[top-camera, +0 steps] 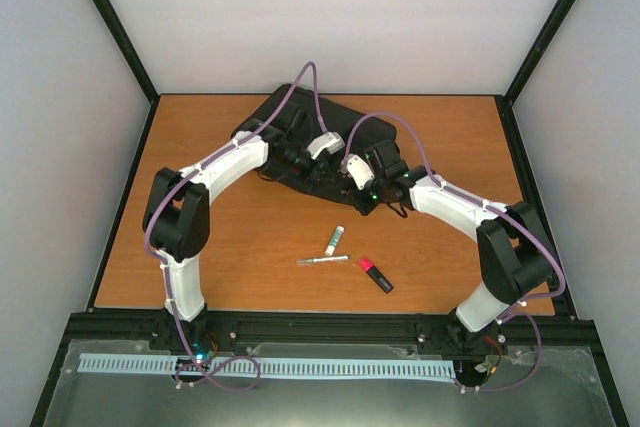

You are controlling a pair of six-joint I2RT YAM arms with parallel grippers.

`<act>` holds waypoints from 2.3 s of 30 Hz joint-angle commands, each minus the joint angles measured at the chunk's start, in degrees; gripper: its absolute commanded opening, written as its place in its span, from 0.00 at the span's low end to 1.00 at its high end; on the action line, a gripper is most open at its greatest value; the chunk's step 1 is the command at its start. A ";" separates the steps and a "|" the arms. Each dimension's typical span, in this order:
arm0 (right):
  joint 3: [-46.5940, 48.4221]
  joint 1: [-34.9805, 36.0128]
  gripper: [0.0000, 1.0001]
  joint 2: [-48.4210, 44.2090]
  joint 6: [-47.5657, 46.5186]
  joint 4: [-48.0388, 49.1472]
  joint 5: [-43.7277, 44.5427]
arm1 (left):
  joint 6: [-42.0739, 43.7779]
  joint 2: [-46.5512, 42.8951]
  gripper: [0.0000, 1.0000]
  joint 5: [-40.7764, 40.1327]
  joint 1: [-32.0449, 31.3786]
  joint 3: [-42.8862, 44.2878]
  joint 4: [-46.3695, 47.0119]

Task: Pack the student bag
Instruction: Zip the student bag at the center of the board.

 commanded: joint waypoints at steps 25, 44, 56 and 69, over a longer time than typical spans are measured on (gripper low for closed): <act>2.85 -0.80 0.03 -1.05 -0.27 -4.77 -9.56 | 2.47 -0.60 0.01 1.89 0.30 1.39 -0.31; 1.49 -7.09 0.03 -2.41 -8.79 -11.35 -7.06 | 9.82 -1.90 0.01 2.71 0.12 -1.31 -7.19; 0.18 -8.98 0.03 -1.13 -10.71 -9.94 -4.54 | 21.11 -6.14 0.01 -4.16 1.22 -4.42 -15.90; -0.86 -9.25 0.03 0.07 -10.70 -9.15 -2.36 | 27.76 -13.07 0.01 -8.08 7.42 -9.33 -20.31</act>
